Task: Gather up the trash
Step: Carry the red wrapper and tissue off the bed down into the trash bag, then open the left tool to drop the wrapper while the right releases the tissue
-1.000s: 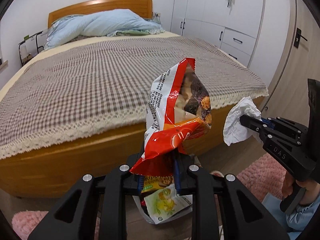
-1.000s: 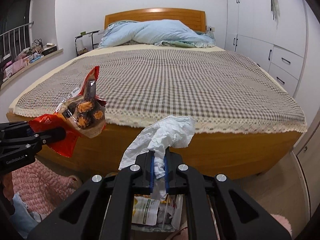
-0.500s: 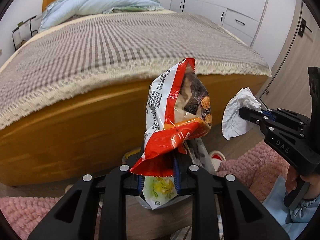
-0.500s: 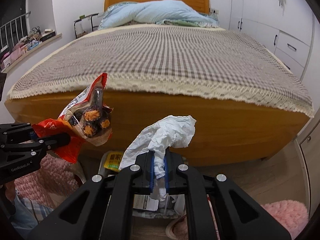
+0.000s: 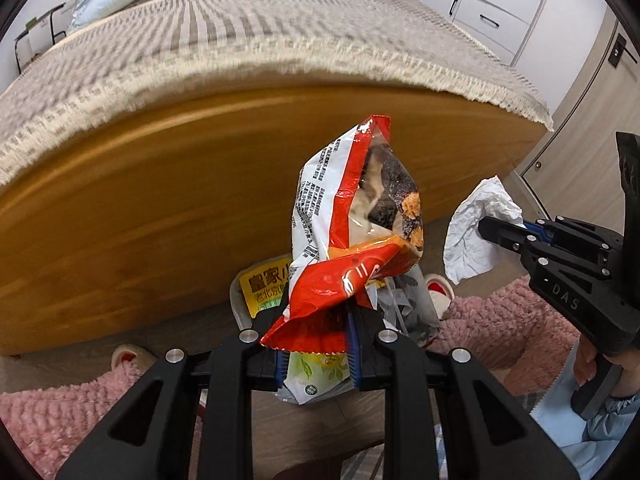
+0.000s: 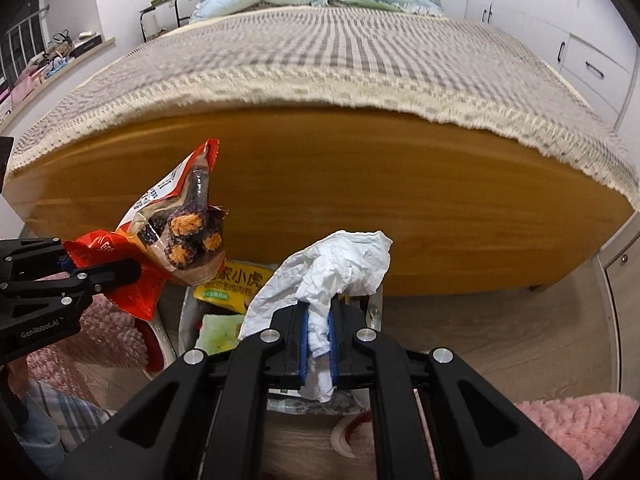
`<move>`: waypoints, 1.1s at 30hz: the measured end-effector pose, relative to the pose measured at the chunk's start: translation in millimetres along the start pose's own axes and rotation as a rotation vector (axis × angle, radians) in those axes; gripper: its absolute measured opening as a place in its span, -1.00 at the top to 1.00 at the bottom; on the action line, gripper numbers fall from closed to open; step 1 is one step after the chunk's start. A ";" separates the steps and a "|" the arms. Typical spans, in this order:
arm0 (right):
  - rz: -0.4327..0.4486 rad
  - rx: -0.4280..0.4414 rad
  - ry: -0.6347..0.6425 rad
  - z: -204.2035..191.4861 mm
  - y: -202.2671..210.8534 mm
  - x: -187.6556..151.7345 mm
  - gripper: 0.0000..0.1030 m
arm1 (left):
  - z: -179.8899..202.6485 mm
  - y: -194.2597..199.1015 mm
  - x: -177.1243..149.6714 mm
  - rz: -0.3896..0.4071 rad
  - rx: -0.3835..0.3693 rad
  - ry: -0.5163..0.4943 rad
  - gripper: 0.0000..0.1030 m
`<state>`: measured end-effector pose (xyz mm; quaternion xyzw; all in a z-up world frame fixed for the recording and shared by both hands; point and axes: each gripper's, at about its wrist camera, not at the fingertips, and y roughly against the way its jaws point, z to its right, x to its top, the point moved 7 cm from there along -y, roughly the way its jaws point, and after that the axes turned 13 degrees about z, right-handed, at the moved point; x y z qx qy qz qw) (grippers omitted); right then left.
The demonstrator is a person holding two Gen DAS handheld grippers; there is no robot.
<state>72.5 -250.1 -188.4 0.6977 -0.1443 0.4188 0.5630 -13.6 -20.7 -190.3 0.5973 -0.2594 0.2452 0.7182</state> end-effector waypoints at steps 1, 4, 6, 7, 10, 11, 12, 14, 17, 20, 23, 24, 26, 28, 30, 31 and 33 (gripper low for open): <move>-0.016 -0.002 -0.006 2.2 -4.4 -3.6 0.85 | -0.9 -4.8 -2.3 -0.011 0.000 0.002 0.61; -0.057 -0.001 -0.022 5.8 -15.9 -12.8 0.85 | -3.6 -20.5 -9.1 -0.049 -0.005 0.012 0.61; -0.085 0.000 -0.027 8.2 -24.8 -17.9 0.85 | -3.4 -32.9 -12.9 -0.077 -0.005 0.012 0.61; -0.100 0.005 -0.029 8.7 -29.5 -20.9 0.85 | -3.7 -38.3 -15.4 -0.091 -0.005 0.012 0.61; -0.152 0.015 -0.022 7.3 -45.4 -30.7 0.85 | -3.3 -57.1 -27.5 -0.147 0.001 0.000 0.61; -0.168 0.018 -0.020 6.5 -50.5 -33.1 0.85 | -3.5 -63.5 -33.6 -0.171 0.003 -0.006 0.61; -0.192 0.024 -0.018 5.7 -57.1 -37.4 0.85 | -3.3 -69.1 -38.7 -0.191 0.003 -0.010 0.61; -0.228 0.030 -0.014 4.4 -67.5 -43.7 0.85 | -4.3 -79.9 -47.6 -0.225 0.005 -0.010 0.61; -0.270 0.037 0.001 -0.2 -79.3 -52.0 0.85 | -7.8 -90.4 -57.1 -0.261 0.007 -0.012 0.61; -0.308 0.049 0.003 -5.4 -89.8 -58.2 0.85 | -10.5 -105.4 -68.9 -0.309 0.009 -0.004 0.61; -0.340 0.044 0.016 -7.8 -101.8 -62.8 0.85 | -12.7 -117.3 -78.9 -0.352 0.013 0.006 0.61; -0.354 0.041 0.020 -7.5 -106.5 -65.4 0.85 | -13.8 -120.7 -81.0 -0.362 0.016 0.007 0.61; -0.382 0.039 0.020 -6.5 -114.4 -70.3 0.85 | -15.1 -128.2 -84.8 -0.379 0.020 0.008 0.61; -0.411 0.039 0.014 -7.1 -121.4 -75.2 0.85 | -14.9 -133.5 -87.1 -0.389 0.018 0.009 0.61; -0.433 0.037 0.016 -6.3 -127.7 -77.4 0.85 | -14.8 -138.3 -88.7 -0.404 0.011 0.012 0.61; -0.443 0.038 0.016 -6.3 -130.3 -78.9 0.85 | -14.5 -141.3 -90.2 -0.412 0.008 0.014 0.61; -0.459 0.035 0.022 -4.8 -135.3 -81.4 0.85 | -14.8 -147.5 -93.9 -0.430 0.004 0.019 0.61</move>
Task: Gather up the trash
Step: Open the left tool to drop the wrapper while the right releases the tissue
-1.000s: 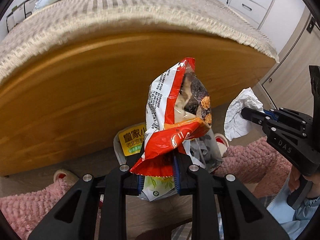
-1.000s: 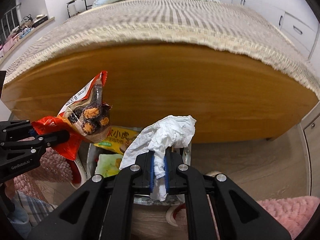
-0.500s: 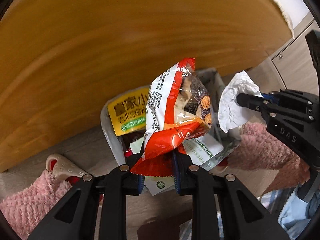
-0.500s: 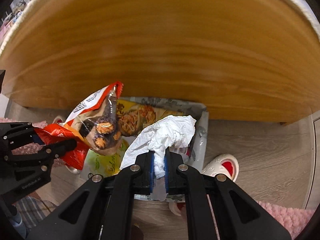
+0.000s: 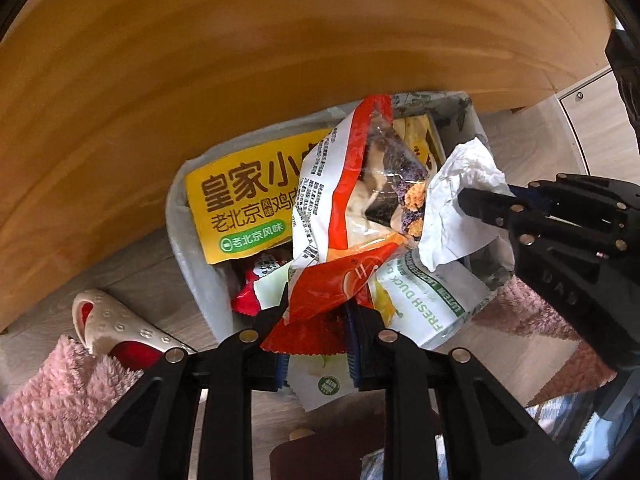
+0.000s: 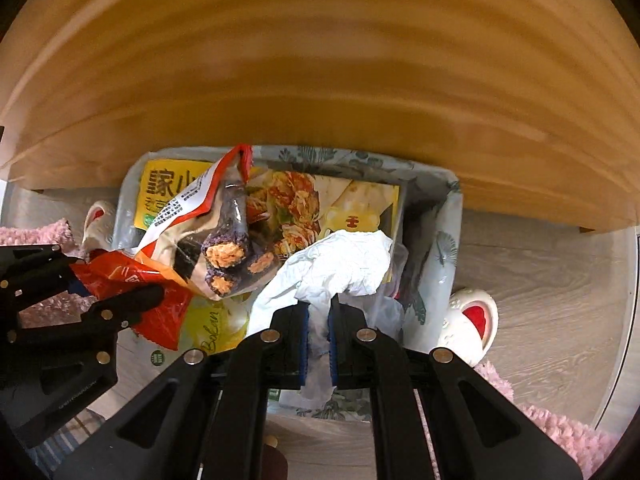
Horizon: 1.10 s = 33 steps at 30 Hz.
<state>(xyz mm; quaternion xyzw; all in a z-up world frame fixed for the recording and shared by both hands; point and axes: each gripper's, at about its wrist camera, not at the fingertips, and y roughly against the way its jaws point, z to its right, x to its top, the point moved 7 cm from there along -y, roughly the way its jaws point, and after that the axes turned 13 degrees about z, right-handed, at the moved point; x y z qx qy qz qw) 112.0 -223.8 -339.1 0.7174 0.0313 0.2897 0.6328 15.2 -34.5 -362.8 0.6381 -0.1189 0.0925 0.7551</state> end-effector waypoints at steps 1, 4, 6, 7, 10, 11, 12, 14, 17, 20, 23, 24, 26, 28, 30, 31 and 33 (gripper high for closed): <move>-0.006 -0.001 0.001 -1.3 -1.3 -1.6 0.85 | -0.5 -1.9 -0.2 -0.007 -0.001 0.003 0.61; -0.023 -0.004 0.002 -3.2 -7.5 -3.0 0.85 | -5.4 -10.3 -1.6 -0.030 -0.014 0.021 0.61; -0.032 -0.003 0.002 -5.6 -12.2 -1.3 0.85 | -7.1 -14.9 -2.8 -0.040 -0.019 0.025 0.61; -0.038 -0.004 0.003 -5.2 -13.8 -1.8 0.85 | -8.2 -16.6 -3.2 -0.044 -0.019 0.025 0.61; -0.050 -0.007 0.004 -4.7 -16.7 -0.6 0.85 | -10.9 -22.8 -4.3 -0.058 -0.022 0.029 0.61; -0.054 -0.007 0.004 -5.5 -17.7 -1.5 0.85 | -11.9 -24.1 -4.4 -0.061 -0.023 0.030 0.61; -0.059 -0.007 0.002 -5.5 -19.7 -1.8 0.85 | -13.0 -24.7 -4.2 -0.063 -0.023 0.031 0.61; -0.067 -0.005 0.000 -5.4 -22.2 -3.4 0.85 | -12.2 -25.9 -4.4 -0.069 -0.026 0.034 0.61; -0.075 0.000 0.001 -5.8 -24.4 -3.3 0.85 | -10.6 -30.4 -3.4 -0.078 -0.028 0.034 0.61; -0.084 0.007 0.009 -7.1 -25.9 -2.9 0.85 | -11.3 -30.8 -4.1 -0.081 -0.031 0.031 0.61; -0.092 0.011 0.010 -5.6 -29.9 -4.2 0.84 | -14.4 -30.8 -5.7 -0.075 -0.030 0.026 0.58; -0.095 0.010 0.009 -5.0 -30.2 -4.3 0.83 | -14.1 -30.6 -5.4 -0.074 -0.031 0.025 0.57; -0.101 0.012 0.003 -4.0 -29.6 -4.6 0.83 | -15.3 -30.7 -6.4 -0.076 -0.038 0.030 0.55; -0.104 0.016 0.003 -2.0 -31.2 -6.3 0.83 | -15.2 -30.0 -6.8 -0.074 -0.041 0.035 0.52; -0.105 0.017 0.008 -3.1 -31.3 -8.1 0.83 | -14.0 -27.4 -6.1 -0.073 -0.053 0.044 0.50; -0.103 0.018 0.007 -2.6 -31.0 -8.1 0.82 | -14.4 -25.2 -5.4 -0.070 -0.053 0.045 0.49; -0.097 0.014 0.001 -1.0 -27.5 -8.0 0.77 | -15.8 -18.6 -2.7 -0.050 -0.049 0.047 0.46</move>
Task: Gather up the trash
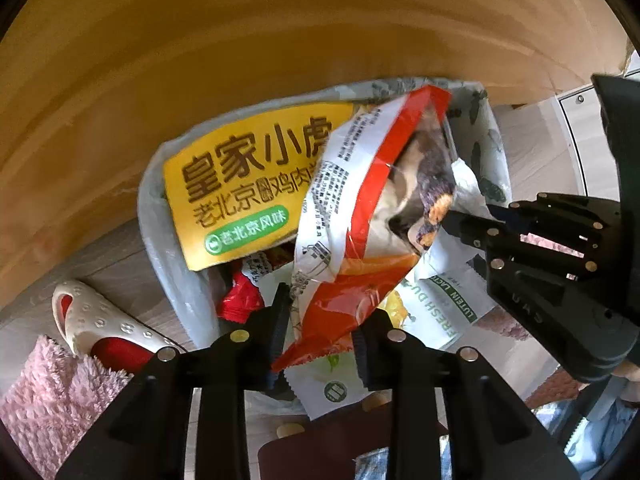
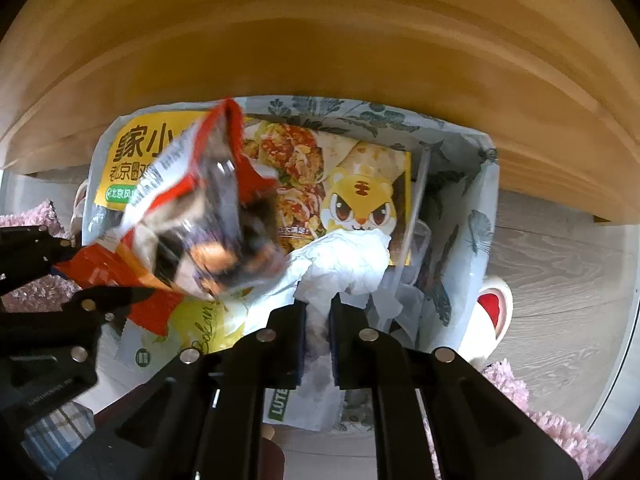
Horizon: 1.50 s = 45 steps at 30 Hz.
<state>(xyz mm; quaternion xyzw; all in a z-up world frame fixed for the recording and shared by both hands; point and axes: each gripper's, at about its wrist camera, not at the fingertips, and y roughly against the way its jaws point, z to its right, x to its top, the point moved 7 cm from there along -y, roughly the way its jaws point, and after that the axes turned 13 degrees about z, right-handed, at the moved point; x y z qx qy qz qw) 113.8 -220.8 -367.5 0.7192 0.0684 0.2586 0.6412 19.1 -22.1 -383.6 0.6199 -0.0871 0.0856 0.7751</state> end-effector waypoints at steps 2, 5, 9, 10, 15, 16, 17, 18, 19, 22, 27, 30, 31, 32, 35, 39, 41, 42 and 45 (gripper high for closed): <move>0.008 -0.001 -0.014 2.1 3.7 0.4 0.48 | -2.9 6.5 1.3 0.018 0.009 0.008 0.37; 0.032 -0.003 -0.025 3.5 11.0 0.9 0.22 | -6.6 16.7 1.3 0.043 0.000 0.040 0.28; 0.073 0.003 -0.027 6.7 23.7 3.8 0.02 | -8.9 29.2 0.2 0.078 0.005 0.056 0.07; 0.085 0.004 -0.026 6.5 27.3 4.1 -0.04 | -9.5 32.2 -0.4 0.088 0.004 0.059 0.01; 0.125 0.001 -0.026 5.2 40.6 4.5 -0.46 | -10.6 51.3 0.4 0.144 -0.001 0.075 -0.35; 0.133 -0.003 -0.027 5.7 43.2 4.4 -0.56 | -10.5 56.1 -0.2 0.160 -0.001 0.078 -0.42; 0.139 -0.006 -0.027 6.8 44.6 4.6 -0.65 | -10.8 58.6 0.2 0.169 -0.001 0.079 -0.51; 0.147 -0.010 -0.029 7.5 47.0 4.7 -0.67 | -11.0 62.0 -0.6 0.180 0.002 0.080 -0.56; 0.153 -0.011 -0.030 6.8 48.6 4.7 -0.68 | -10.2 63.6 -0.1 0.190 0.007 0.082 -0.67; 0.170 -0.016 -0.032 7.0 53.9 3.7 -0.76 | -9.6 71.5 3.5 0.228 0.004 0.086 -0.85; 0.190 -0.027 -0.025 2.4 60.9 0.9 -0.77 | -4.7 82.8 1.7 0.264 0.002 0.074 -0.85; 0.200 -0.031 -0.025 0.9 65.0 -0.5 -0.77 | -4.7 87.7 -0.3 0.279 0.007 0.072 -0.85; 0.205 -0.031 -0.026 0.4 66.6 -0.8 -0.77 | -3.8 88.8 -0.8 0.284 0.009 0.070 -0.85; 0.207 -0.032 -0.026 0.6 68.5 -1.1 -0.77 | -3.3 90.2 -1.0 0.288 0.011 0.067 -0.85; 0.215 -0.035 -0.027 3.0 71.8 -1.8 -0.77 | -4.3 92.8 -2.8 0.298 0.015 0.056 -0.85; 0.239 -0.030 -0.035 4.0 82.8 -1.7 -0.77 | -3.8 102.3 -2.2 0.323 0.013 0.056 -0.85; 0.253 -0.026 -0.039 5.4 88.8 -1.6 -0.77 | -4.4 110.1 -1.0 0.346 0.010 0.061 -0.85; 0.260 -0.025 -0.041 5.4 91.3 -1.9 -0.77 | -4.7 112.6 -0.9 0.353 0.009 0.063 -0.85; 0.281 -0.023 -0.045 4.4 99.3 -3.7 -0.77 | -5.6 123.2 0.5 0.388 0.005 0.073 -0.85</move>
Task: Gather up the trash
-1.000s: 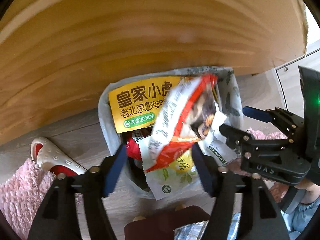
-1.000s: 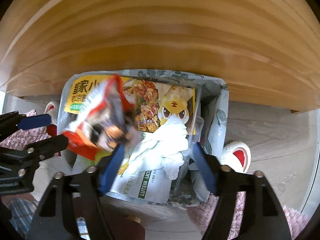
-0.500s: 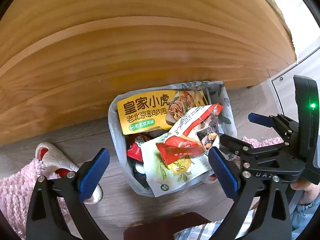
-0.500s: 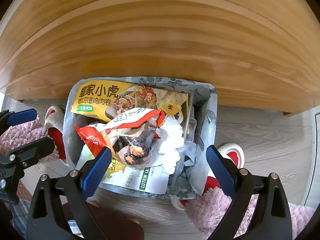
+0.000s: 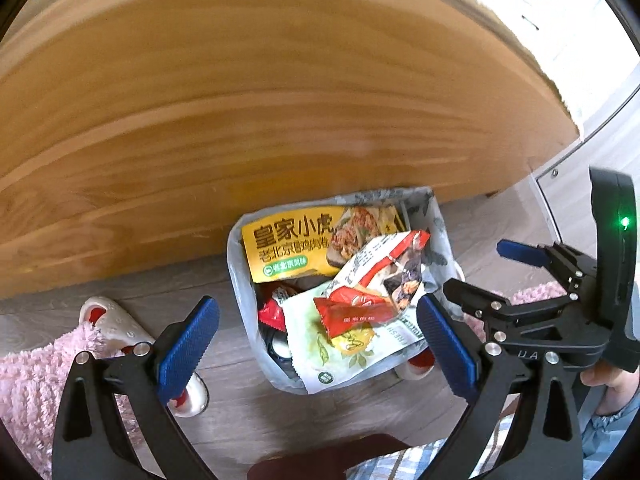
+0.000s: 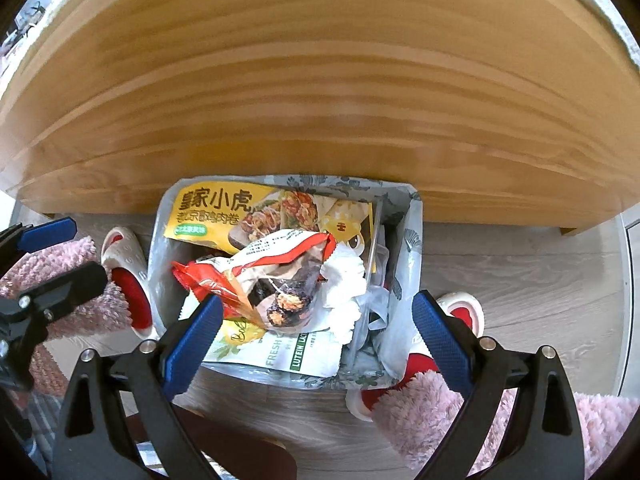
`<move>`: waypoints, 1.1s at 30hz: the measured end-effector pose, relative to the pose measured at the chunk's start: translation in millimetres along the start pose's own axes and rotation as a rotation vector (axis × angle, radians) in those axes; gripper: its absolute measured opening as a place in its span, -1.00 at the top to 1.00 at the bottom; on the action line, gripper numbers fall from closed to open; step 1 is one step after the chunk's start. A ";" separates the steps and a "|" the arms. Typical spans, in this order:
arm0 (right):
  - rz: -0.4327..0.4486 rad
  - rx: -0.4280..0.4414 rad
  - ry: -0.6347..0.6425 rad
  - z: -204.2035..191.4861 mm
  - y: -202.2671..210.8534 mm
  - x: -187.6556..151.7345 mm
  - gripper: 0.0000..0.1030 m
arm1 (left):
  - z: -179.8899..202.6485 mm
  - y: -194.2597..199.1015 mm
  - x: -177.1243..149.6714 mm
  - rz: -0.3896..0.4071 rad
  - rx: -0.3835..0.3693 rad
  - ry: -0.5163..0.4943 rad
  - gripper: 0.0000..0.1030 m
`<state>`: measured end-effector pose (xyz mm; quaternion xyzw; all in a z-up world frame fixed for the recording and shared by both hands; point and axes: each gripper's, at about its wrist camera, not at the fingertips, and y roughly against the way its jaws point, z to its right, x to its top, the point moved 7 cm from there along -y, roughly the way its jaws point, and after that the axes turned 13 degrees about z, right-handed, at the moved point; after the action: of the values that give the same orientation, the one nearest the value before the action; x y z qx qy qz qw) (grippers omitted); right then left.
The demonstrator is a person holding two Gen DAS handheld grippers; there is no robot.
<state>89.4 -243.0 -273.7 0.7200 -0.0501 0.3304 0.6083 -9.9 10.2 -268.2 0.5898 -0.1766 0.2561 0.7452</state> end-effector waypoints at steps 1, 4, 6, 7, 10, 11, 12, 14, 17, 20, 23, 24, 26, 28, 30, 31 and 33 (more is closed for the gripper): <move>0.007 -0.001 0.000 -0.3 2.7 0.0 -0.77 | -0.1 2.4 1.6 0.008 -0.002 0.002 -0.85; 0.028 -0.001 -0.001 -0.4 9.3 0.8 -0.77 | -0.8 10.1 7.1 0.041 0.009 0.003 -0.85; 0.045 0.000 0.000 -0.4 13.3 1.8 -0.77 | -2.4 14.2 10.6 0.063 0.027 0.002 -0.85; 0.053 -0.003 0.002 -0.3 15.7 2.3 -0.77 | -2.6 15.7 11.8 0.069 0.029 0.003 -0.85; 0.075 -0.007 0.006 -1.4 23.3 5.3 -0.77 | -3.2 20.1 15.1 0.084 0.025 0.008 -0.86; 0.084 -0.008 0.007 -1.6 26.4 6.3 -0.77 | -3.3 22.6 16.6 0.091 0.025 0.008 -0.86; 0.093 -0.007 0.007 -2.1 30.0 7.5 -0.77 | -3.3 25.4 17.9 0.099 0.023 0.008 -0.85; 0.108 -0.007 0.007 -2.8 35.7 9.1 -0.77 | -2.9 31.2 21.0 0.116 0.023 0.006 -0.85; 0.130 -0.007 0.011 -3.5 43.9 11.0 -0.77 | -2.0 41.0 26.3 0.143 0.019 0.003 -0.85; 0.144 -0.005 0.012 -4.4 50.3 12.2 -0.77 | -0.5 49.0 29.5 0.159 0.005 0.007 -0.86; 0.155 -0.002 0.013 -5.2 56.6 13.3 -0.77 | 1.8 55.9 31.2 0.168 -0.011 0.004 -0.85; 0.160 -0.004 0.015 -5.4 58.9 13.7 -0.77 | 2.9 58.3 31.9 0.172 -0.016 0.003 -0.85; 0.173 -0.008 0.020 -6.4 64.2 14.6 -0.77 | 5.6 63.9 33.3 0.183 -0.027 -0.003 -0.85; 0.184 -0.010 0.025 -7.3 68.6 15.5 -0.77 | 7.7 70.2 34.8 0.198 -0.038 -0.006 -0.85; 0.193 -0.009 0.027 -8.3 73.2 16.5 -0.77 | 8.8 74.1 35.2 0.208 -0.042 -0.009 -0.85; 0.199 -0.007 0.027 -9.0 76.2 17.1 -0.77 | 9.6 76.3 35.9 0.213 -0.048 -0.010 -0.85; 0.206 -0.001 0.024 -9.8 81.1 17.8 -0.77 | 11.3 81.7 38.0 0.229 -0.057 -0.013 -0.85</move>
<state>60.8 -248.9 -195.3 0.7067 -0.1168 0.4000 0.5718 -27.0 20.0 -179.5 0.5460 -0.2550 0.3304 0.7264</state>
